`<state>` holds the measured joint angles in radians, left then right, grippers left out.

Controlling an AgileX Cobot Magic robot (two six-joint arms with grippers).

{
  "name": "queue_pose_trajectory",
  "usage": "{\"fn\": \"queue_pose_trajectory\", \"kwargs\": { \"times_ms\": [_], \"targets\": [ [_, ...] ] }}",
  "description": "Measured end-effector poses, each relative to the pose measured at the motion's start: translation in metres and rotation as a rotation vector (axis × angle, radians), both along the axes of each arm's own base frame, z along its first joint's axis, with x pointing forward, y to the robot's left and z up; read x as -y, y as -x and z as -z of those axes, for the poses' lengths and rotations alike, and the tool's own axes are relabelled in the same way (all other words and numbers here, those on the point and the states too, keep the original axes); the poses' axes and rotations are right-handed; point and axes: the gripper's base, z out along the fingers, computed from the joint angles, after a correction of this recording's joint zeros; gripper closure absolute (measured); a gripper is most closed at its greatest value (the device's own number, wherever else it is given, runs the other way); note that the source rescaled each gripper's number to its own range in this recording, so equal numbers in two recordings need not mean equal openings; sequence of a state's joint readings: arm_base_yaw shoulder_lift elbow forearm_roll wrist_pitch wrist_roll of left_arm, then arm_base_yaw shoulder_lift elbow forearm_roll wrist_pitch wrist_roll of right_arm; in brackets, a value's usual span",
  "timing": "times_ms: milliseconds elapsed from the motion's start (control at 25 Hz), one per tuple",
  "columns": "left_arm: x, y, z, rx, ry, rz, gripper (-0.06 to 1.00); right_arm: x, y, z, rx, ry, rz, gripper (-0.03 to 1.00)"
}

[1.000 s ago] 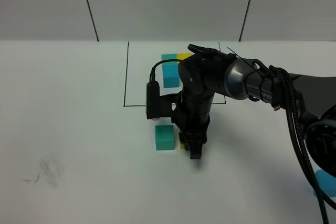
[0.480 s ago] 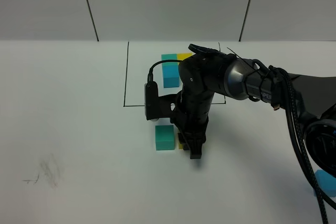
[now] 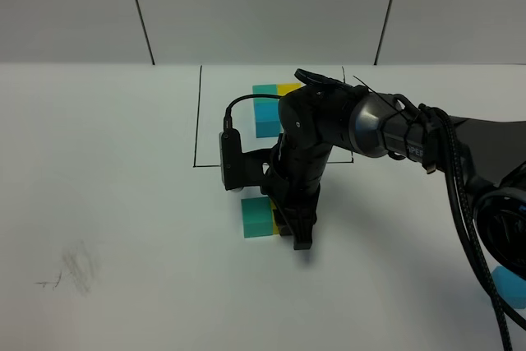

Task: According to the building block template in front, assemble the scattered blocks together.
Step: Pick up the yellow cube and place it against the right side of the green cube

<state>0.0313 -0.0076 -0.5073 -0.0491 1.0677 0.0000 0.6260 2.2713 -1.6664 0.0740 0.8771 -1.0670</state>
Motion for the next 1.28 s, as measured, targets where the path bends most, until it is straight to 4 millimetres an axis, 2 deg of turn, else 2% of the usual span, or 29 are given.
{"fn": "queue_pose_trajectory", "kwargs": {
  "times_ms": [520,560,600,720,800,840,960,1040,1160,1280],
  "targets": [
    [0.000,0.000,0.000,0.000,0.000,0.000,0.30,0.000,0.000,0.000,-0.001,-0.003,0.026,0.77],
    [0.000,0.000,0.000,0.000,0.000,0.000,0.30,0.000,-0.001,0.000,-0.001,-0.003,0.036,0.74],
    [0.000,0.000,0.000,0.000,0.000,0.000,0.30,0.000,-0.001,0.000,0.003,-0.001,0.051,0.68],
    [0.000,0.000,0.000,0.000,0.000,0.000,0.30,0.003,-0.003,-0.005,0.023,0.012,0.148,0.29],
    [0.000,0.000,0.000,0.000,0.000,0.000,0.30,0.006,-0.005,-0.022,0.066,0.004,0.278,0.09],
    [0.000,0.000,0.000,0.000,0.000,0.000,0.30,0.009,-0.006,-0.034,0.089,-0.016,0.372,0.04],
    [0.000,0.000,0.000,0.000,0.000,0.000,0.30,0.024,-0.009,-0.072,0.165,-0.064,0.647,-0.02],
    [0.000,0.000,0.000,0.000,0.000,0.000,0.30,0.042,-0.007,-0.091,0.198,-0.084,0.822,-0.03],
    [0.000,0.000,0.000,0.000,0.000,0.000,0.30,0.078,0.005,-0.104,0.214,-0.078,0.998,-0.03],
    [0.000,0.000,0.000,0.000,0.000,0.000,0.30,0.120,0.031,-0.109,0.195,-0.073,1.143,-0.03]
  ]
}}
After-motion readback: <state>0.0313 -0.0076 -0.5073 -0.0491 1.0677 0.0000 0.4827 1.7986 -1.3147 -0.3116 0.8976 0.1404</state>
